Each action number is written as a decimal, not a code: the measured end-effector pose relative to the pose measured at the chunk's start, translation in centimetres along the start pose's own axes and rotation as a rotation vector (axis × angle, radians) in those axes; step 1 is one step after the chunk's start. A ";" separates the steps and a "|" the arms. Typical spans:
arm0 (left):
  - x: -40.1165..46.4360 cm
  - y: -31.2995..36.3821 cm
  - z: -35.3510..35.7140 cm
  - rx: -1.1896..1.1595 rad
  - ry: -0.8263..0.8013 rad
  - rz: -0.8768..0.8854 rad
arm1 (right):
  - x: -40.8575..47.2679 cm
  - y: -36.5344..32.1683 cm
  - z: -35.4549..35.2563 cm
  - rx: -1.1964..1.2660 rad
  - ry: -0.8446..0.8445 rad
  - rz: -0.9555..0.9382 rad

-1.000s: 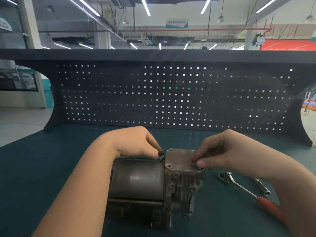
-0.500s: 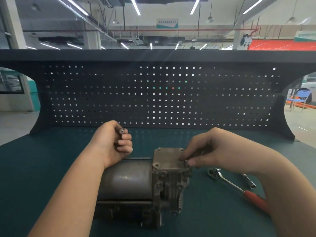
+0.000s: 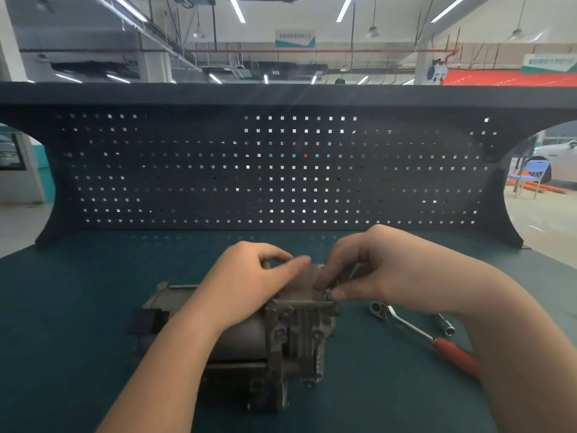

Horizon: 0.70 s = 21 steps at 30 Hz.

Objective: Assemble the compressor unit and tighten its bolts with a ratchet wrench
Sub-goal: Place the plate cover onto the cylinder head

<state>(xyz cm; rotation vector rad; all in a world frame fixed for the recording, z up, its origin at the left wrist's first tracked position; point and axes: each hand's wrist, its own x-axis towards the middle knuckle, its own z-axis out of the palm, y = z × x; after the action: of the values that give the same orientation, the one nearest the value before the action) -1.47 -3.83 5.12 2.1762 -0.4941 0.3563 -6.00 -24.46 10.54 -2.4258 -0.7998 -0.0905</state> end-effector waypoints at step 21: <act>1.3 1.0 -0.4 -0.065 -0.101 -0.222 | 0.4 0.2 0.1 -0.081 0.075 0.011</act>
<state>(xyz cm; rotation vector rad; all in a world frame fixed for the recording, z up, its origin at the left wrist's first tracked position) -0.84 -4.30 6.55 2.1670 -0.3094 0.1086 -5.54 -24.33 10.43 -2.4864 -0.7623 -0.2115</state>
